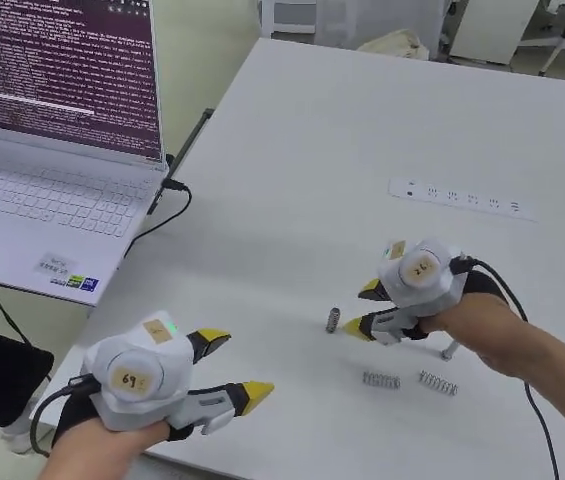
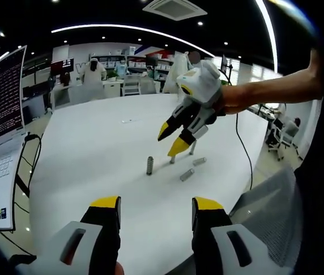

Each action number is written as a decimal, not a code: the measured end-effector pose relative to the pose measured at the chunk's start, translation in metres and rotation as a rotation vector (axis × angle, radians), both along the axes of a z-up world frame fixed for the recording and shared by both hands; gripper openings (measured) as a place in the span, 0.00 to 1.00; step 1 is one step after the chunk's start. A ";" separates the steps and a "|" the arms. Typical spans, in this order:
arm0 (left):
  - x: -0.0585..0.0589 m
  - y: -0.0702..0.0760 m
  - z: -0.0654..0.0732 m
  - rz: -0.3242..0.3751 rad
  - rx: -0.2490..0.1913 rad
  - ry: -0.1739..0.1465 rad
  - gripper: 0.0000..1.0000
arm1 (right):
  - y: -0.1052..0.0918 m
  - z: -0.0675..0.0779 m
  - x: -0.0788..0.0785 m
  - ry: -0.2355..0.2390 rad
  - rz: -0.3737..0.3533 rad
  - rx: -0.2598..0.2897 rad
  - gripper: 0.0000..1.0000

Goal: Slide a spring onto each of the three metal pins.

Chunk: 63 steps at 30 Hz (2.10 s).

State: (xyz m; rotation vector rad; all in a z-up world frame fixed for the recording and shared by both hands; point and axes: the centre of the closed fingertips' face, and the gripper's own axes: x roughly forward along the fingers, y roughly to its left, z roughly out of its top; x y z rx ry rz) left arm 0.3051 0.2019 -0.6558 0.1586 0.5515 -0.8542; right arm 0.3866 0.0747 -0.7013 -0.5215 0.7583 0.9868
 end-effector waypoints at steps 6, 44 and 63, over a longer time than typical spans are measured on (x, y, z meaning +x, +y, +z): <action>0.000 -0.001 0.001 0.003 -0.004 -0.001 0.44 | 0.001 0.011 -0.010 -0.037 -0.027 0.071 0.35; 0.007 -0.010 0.002 -0.021 0.001 0.002 0.45 | -0.086 0.027 -0.077 -0.070 -0.338 0.197 0.53; 0.007 -0.018 0.000 -0.047 0.011 0.007 0.46 | -0.126 0.034 -0.123 -0.073 -0.514 0.266 0.61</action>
